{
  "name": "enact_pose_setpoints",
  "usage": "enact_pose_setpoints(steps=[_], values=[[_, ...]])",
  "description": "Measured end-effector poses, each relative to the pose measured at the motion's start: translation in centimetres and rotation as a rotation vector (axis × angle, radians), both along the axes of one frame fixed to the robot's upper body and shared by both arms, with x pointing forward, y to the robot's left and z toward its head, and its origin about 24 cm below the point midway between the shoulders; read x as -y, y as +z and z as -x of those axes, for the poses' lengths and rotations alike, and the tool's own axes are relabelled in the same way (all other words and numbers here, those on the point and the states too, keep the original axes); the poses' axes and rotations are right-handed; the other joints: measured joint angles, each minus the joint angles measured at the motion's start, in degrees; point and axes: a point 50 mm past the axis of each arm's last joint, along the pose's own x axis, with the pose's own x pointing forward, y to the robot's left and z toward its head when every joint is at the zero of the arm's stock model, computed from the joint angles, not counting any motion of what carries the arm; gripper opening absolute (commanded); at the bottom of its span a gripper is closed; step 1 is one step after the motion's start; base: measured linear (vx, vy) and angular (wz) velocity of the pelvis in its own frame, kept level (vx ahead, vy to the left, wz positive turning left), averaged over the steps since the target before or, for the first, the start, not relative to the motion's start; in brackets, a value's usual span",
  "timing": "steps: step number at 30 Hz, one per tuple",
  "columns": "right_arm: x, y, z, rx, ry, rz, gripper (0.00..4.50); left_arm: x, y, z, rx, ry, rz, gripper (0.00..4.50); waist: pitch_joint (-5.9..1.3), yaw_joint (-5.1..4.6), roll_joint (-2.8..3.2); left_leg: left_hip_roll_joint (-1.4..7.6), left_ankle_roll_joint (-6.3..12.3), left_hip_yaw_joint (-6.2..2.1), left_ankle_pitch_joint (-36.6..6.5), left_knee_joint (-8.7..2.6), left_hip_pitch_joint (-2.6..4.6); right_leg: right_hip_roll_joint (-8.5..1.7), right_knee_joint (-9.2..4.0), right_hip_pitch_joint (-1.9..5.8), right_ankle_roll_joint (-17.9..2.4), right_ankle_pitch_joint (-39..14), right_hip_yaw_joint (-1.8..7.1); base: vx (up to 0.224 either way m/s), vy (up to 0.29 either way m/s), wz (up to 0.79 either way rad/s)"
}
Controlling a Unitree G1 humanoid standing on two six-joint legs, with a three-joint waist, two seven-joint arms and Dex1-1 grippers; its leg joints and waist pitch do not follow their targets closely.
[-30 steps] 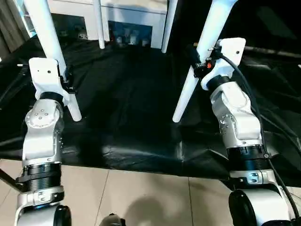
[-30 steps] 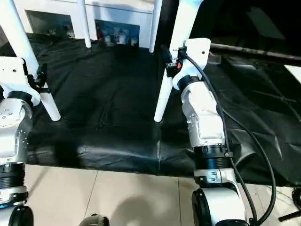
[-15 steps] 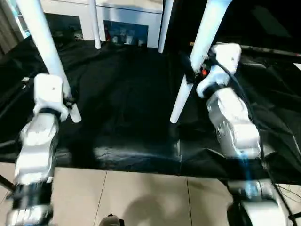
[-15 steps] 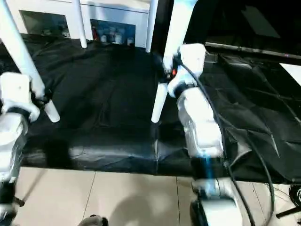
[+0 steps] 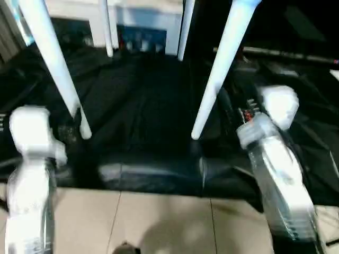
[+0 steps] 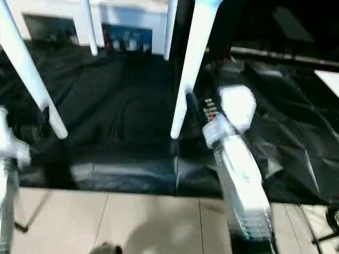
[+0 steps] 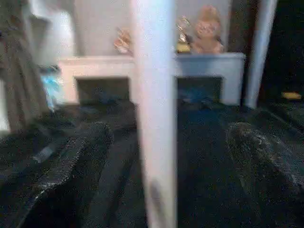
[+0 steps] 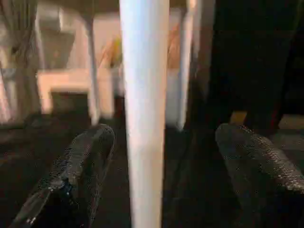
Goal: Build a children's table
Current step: Flip table
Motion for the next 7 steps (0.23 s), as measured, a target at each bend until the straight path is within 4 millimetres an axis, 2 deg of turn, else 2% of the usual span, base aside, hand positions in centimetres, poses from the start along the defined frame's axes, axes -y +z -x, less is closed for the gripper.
enact_pose_setpoints(steps=[4, 6, 7], values=[[-0.7, -1.1, 0.2, -0.067, 0.040, 0.039, 3.78, 1.9, -1.3, -0.2, -0.081, -0.019, 0.034, 4.34, 0.02, -0.39, 0.23, -0.03, 0.00, -0.12, 0.0, -0.06, 0.38, 0.00, -0.06, 0.08, 0.0, 0.0, -0.02, 0.000, 0.000, 0.00], [-1.0, -2.0, 0.1, -0.102, 0.041, 0.027, 3.78, 2.4, -2.0, -0.4, -0.121, 0.005, -0.001, 4.34, 0.06, -1.07, 0.30, -0.06, -0.01, -0.54, 0.0, -0.02, 0.43, 0.00, -0.23, 0.09, 0.0, 0.0, -0.32, 0.000, 0.000, 0.00], [-1.0, -2.4, 0.0, -0.119, 0.041, 0.029, 3.78, 2.3, -2.2, -0.4, -0.133, 0.018, -0.014, 4.34, 0.19, -1.44, 0.50, -0.14, -0.01, -1.00, 0.0, -0.02, 0.43, 0.00, -0.55, 0.17, 0.0, 0.0, -0.60, 0.000, 0.000, 0.00]])
